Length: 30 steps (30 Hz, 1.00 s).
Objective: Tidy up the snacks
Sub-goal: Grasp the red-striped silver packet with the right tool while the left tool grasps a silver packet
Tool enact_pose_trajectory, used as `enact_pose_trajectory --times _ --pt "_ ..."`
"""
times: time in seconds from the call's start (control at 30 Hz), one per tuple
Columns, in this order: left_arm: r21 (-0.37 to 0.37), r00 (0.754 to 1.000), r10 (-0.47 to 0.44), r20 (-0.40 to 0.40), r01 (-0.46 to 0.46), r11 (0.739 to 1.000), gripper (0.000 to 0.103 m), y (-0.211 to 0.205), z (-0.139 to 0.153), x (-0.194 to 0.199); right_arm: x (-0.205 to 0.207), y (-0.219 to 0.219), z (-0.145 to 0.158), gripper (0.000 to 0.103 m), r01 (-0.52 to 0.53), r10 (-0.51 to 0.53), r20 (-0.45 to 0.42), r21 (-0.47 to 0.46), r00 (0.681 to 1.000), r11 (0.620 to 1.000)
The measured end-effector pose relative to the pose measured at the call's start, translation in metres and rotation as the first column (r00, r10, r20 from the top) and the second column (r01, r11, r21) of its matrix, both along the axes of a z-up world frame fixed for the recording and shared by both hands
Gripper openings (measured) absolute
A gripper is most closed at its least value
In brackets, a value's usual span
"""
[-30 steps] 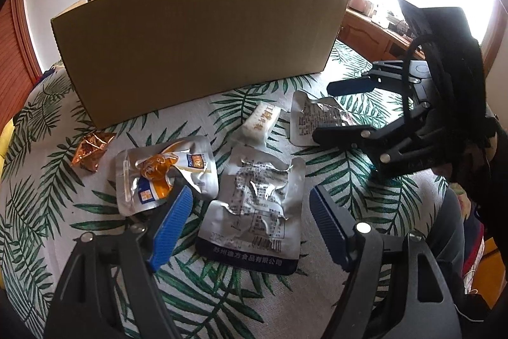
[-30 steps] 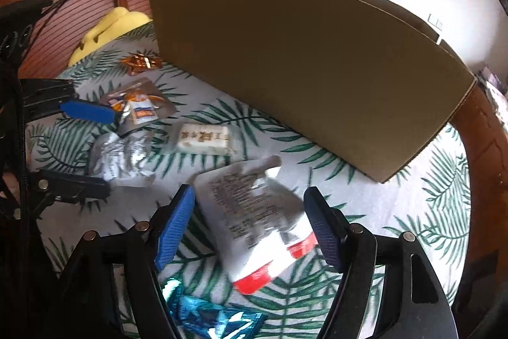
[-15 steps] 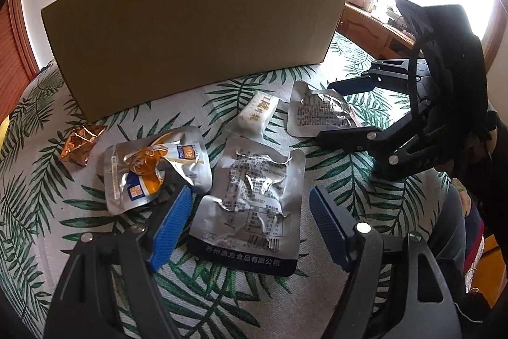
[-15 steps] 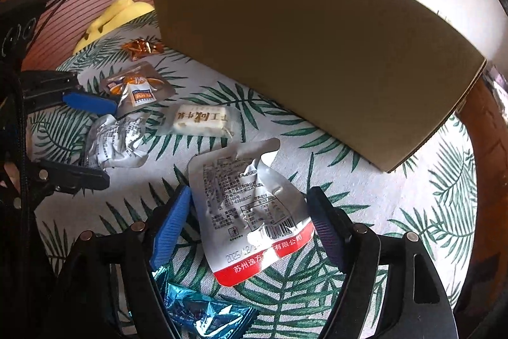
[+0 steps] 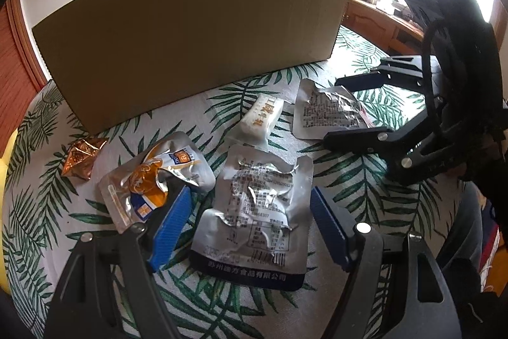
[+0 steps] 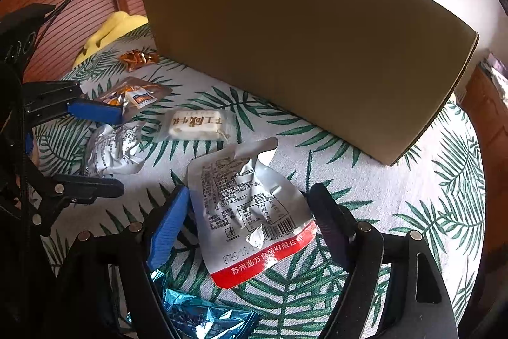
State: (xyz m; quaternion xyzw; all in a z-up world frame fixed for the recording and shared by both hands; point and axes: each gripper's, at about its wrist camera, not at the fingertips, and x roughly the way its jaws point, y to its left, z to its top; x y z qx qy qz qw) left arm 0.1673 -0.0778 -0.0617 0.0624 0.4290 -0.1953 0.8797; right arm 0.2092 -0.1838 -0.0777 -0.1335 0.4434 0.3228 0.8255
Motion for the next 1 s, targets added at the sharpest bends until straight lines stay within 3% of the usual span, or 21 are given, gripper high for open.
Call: enact_pose_trajectory --times 0.03,0.1,0.53,1.0 --pt "-0.001 1.000 0.003 -0.002 -0.003 1.000 0.074 0.000 0.000 0.002 0.000 0.000 0.000 0.080 0.000 0.000 0.000 -0.001 1.000 1.000" --pt "0.014 1.000 0.011 0.007 -0.011 1.000 0.060 -0.001 0.002 0.001 0.001 0.000 0.000 0.080 -0.001 0.001 0.001 -0.002 1.000 1.000" --pt "-0.083 0.999 0.045 -0.016 -0.046 0.996 0.059 0.019 0.006 -0.006 0.001 0.000 0.000 0.080 -0.001 0.001 0.001 -0.003 1.000 1.000" --pt "-0.111 0.999 0.044 -0.001 -0.044 0.993 0.059 0.023 0.005 -0.012 0.002 0.005 -0.001 0.086 -0.053 0.052 -0.034 -0.045 0.998 0.998"
